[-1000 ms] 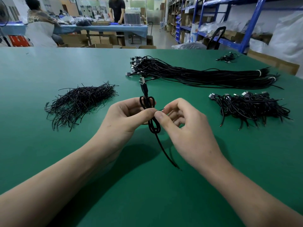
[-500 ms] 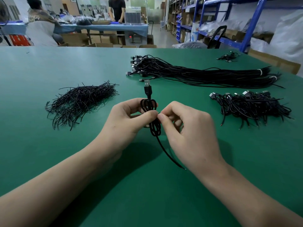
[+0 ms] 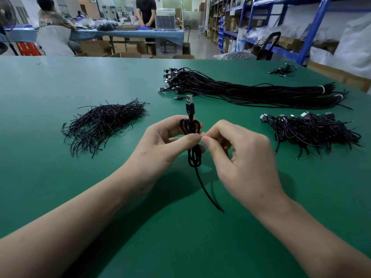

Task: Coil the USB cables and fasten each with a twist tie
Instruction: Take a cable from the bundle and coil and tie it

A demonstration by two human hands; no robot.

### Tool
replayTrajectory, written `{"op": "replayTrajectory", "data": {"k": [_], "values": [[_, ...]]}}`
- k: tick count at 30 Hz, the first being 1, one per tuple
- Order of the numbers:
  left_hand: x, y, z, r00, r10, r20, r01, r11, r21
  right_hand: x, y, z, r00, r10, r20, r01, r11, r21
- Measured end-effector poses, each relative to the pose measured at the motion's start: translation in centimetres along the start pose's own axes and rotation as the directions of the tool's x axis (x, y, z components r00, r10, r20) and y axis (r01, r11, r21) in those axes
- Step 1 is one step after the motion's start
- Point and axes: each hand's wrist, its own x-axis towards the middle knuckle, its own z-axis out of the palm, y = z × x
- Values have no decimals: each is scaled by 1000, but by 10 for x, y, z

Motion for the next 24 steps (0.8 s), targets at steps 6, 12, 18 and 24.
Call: {"op": "replayTrajectory", "data": {"k": [6, 12, 18, 24], "values": [[-1, -1, -2, 1000, -9, 16, 8, 998, 54, -1, 0, -1, 1000, 10, 0, -10, 1000, 14], [-3, -1, -5, 999, -28, 29, 27, 998, 52, 0, 0, -1, 1000, 17, 5, -17, 999, 49], [-3, 2, -5, 998, -5, 66, 0, 997, 78, -1, -2, -4, 1000, 7, 9, -8, 998, 57], [-3, 3, -4, 996, -29, 86, 22, 997, 77, -1, -1, -6, 999, 39, 28, -40, 998, 44]]}}
